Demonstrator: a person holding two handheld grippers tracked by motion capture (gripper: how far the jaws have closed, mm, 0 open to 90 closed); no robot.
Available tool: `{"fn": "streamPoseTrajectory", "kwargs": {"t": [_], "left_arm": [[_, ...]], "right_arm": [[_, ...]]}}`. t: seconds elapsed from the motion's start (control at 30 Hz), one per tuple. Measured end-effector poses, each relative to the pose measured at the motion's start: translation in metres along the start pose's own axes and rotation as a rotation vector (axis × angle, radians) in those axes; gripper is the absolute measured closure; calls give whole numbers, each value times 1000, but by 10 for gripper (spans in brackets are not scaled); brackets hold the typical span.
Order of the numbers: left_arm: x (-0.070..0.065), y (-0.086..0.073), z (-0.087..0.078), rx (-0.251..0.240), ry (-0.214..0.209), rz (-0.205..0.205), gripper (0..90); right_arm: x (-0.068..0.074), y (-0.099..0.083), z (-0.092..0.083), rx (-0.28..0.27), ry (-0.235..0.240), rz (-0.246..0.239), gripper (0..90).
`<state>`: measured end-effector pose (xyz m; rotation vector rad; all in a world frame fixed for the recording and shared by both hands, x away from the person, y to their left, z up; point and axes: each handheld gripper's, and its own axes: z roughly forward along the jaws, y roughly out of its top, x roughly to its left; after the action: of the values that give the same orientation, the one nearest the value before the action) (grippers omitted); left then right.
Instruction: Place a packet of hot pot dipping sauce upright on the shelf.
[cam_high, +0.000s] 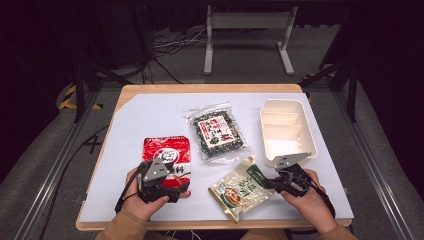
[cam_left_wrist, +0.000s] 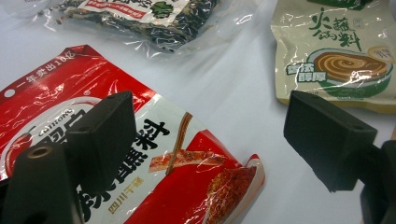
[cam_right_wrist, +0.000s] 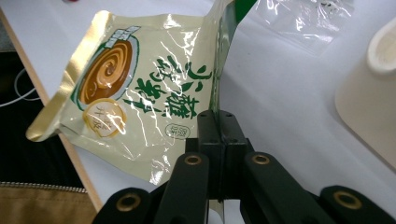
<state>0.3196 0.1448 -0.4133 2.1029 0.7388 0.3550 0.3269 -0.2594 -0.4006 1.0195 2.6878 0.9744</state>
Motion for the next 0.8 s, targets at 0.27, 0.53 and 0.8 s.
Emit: {"fn": "streamPoseTrajectory", "kwargs": {"t": [0.27, 0.53, 0.8], "left_arm": [[1, -1, -2, -5, 6, -9, 178], [1, -1, -3, -10, 5, -19, 178], [1, -1, -2, -6, 8, -12, 177]], "right_arm": [[5, 15, -18, -7, 45, 5, 895], [17, 29, -38, -27, 54, -48, 896], [25, 35, -53, -57, 79, -59, 896]]}}
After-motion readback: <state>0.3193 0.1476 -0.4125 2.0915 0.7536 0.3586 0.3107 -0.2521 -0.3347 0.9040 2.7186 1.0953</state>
